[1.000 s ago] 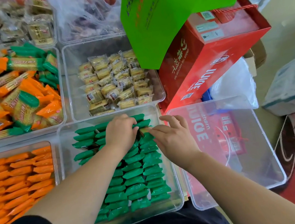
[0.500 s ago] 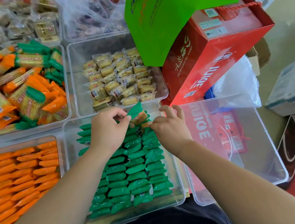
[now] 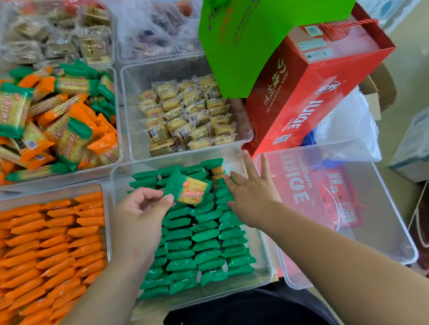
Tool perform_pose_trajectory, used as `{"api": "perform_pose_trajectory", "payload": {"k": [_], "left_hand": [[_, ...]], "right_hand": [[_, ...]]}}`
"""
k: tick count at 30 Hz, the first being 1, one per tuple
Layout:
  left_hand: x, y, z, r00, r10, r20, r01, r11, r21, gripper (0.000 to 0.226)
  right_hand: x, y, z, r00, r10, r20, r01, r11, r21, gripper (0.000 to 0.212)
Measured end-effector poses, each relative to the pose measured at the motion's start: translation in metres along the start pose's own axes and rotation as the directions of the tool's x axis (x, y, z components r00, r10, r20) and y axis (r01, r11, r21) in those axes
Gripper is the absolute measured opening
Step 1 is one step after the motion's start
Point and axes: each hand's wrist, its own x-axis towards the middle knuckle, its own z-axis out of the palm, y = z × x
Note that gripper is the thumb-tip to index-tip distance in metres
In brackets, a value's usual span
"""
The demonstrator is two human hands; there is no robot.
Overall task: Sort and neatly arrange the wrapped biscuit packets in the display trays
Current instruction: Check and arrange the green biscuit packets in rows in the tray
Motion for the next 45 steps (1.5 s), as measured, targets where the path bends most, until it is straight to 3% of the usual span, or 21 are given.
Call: {"api": "perform_pose_trajectory", "payload": {"k": [3,5,7,8,10,11,12,17,19,22,24,28,31,35,40,45], "left_hand": [[-0.012,-0.001,-0.001,0.997,-0.074,0.017,0.075,0.991,-0.11,0.012],[-0.022,0.002,-0.003,0.99,-0.131,0.044,0.138,0.964,-0.228,0.016],[-0.03,0.003,-0.006,0.983,-0.161,0.085,0.18,0.928,-0.326,0.018],[-0.034,0.003,-0.008,0.981,-0.162,0.107,0.19,0.912,-0.363,0.019],[-0.043,0.006,-0.01,0.975,-0.163,0.15,0.212,0.884,-0.418,0.02],[-0.048,0.008,-0.011,0.971,-0.163,0.172,0.224,0.872,-0.435,0.02],[-0.053,0.01,-0.012,0.968,-0.161,0.194,0.233,0.865,-0.445,0.02],[-0.079,0.016,-0.017,0.937,-0.124,0.328,0.236,0.914,-0.329,0.027],[-0.085,0.016,-0.02,0.931,-0.109,0.348,0.196,0.954,-0.228,0.034],[-0.091,0.016,-0.025,0.95,-0.056,0.306,0.107,0.983,-0.152,0.016],[-0.092,0.016,-0.029,0.961,-0.027,0.275,0.067,0.989,-0.135,0.005],[-0.095,0.024,-0.036,0.948,-0.039,0.315,0.133,0.95,-0.282,0.014],[-0.1,0.032,-0.036,0.925,-0.038,0.377,0.19,0.907,-0.376,0.006],[-0.103,0.037,-0.037,0.918,-0.062,0.391,0.234,0.883,-0.408,0.007],[-0.096,0.023,-0.041,0.945,-0.113,0.306,0.221,0.912,-0.346,0.02],[-0.099,0.02,-0.038,0.946,-0.094,0.311,0.2,0.924,-0.326,0.026]], "right_hand": [[-0.01,0.0,-0.007,0.999,0.006,-0.047,-0.002,0.996,0.09,0.067],[-0.026,0.001,-0.013,0.983,0.052,-0.179,-0.002,0.963,0.27,0.06],[-0.046,0.001,-0.019,0.96,0.123,-0.252,0.031,0.846,0.533,0.05],[-0.058,0.001,-0.022,0.964,0.133,-0.229,0.069,0.709,0.702,0.047],[-0.085,0.001,-0.032,0.992,0.045,-0.115,0.102,0.223,0.97,0.04],[-0.097,0.001,-0.035,0.996,0.017,-0.092,0.092,0.0,0.996,0.035],[-0.107,0.0,-0.036,0.996,0.039,-0.085,0.089,-0.115,0.989,0.028],[-0.133,-0.005,-0.031,0.951,0.293,-0.103,0.137,-0.1,0.985,0.006],[-0.142,-0.005,-0.033,0.938,0.322,-0.13,0.167,-0.088,0.982,0.01],[-0.152,-0.005,-0.034,0.945,0.294,-0.141,0.18,-0.11,0.978,0.015],[-0.156,-0.004,-0.033,0.964,0.237,-0.124,0.171,-0.189,0.967,0.018],[-0.156,-0.005,-0.028,0.995,0.067,-0.074,0.099,-0.547,0.831,0.02],[-0.154,-0.014,-0.023,1.0,-0.027,-0.01,-0.012,-0.703,0.711,0.015],[-0.151,-0.023,-0.016,0.997,-0.076,-0.006,-0.053,-0.752,0.657,0.042],[-0.159,-0.016,-0.029,0.996,-0.043,-0.081,0.017,-0.782,0.623,0.032],[-0.162,-0.018,-0.041,0.998,0.005,-0.066,0.043,-0.809,0.586,0.019]]}}
